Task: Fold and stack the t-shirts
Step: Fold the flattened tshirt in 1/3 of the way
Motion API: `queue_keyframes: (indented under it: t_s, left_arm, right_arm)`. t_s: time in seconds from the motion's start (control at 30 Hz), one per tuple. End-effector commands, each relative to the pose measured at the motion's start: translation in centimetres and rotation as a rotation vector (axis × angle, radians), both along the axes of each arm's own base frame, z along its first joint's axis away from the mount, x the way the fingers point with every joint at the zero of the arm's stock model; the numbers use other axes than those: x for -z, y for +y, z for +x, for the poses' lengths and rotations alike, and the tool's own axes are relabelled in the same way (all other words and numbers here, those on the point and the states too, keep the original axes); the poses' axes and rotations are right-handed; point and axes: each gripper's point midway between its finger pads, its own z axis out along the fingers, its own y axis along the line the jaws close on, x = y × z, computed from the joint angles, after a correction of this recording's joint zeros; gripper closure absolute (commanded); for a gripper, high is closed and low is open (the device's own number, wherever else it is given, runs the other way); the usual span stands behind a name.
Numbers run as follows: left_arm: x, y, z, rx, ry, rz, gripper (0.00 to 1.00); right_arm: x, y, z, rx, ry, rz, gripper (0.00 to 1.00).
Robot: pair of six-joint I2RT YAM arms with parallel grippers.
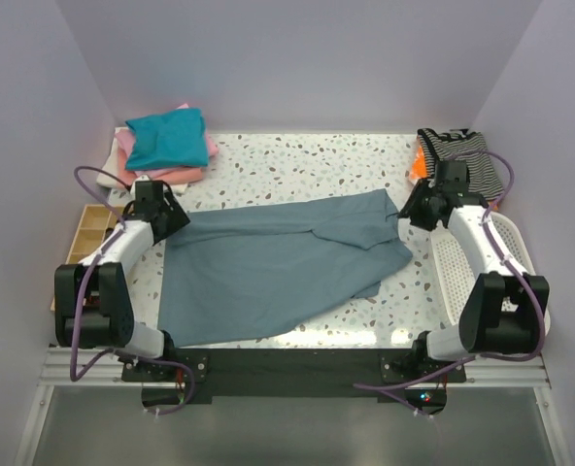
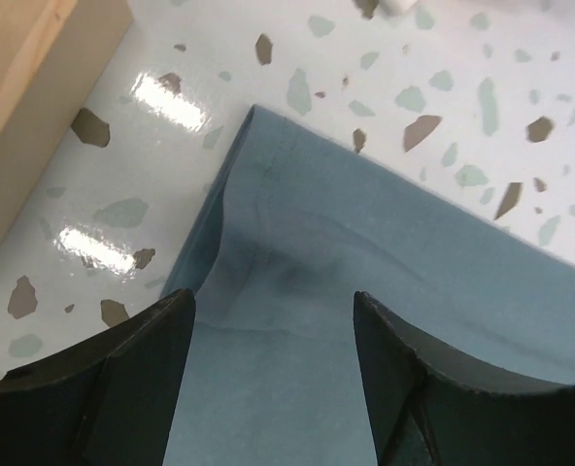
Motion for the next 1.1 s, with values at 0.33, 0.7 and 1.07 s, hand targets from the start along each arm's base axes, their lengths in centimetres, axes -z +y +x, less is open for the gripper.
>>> queue_keyframes:
  t_s: [0.33,0.7,1.07]
  left_arm:
    - [-1.8,-6.4,6.7,0.235,-0.187,-0.269,0.32]
    - [3.8,-7.2,6.0,0.238,-0.078,-0.272,0.34]
    - [7.0,-4.9,10.0,0.200,-0.001,-0.154,0.34]
  right_arm:
    - [-0.2,7.2,13.4,-0.196,-0.161,0.285,0.58]
    - [6.0,7.1,13.2,-0.159,0.033,0.121,0.61]
    - [10.6,4.6,16.0,-0.053,0.125,0.035,0.60]
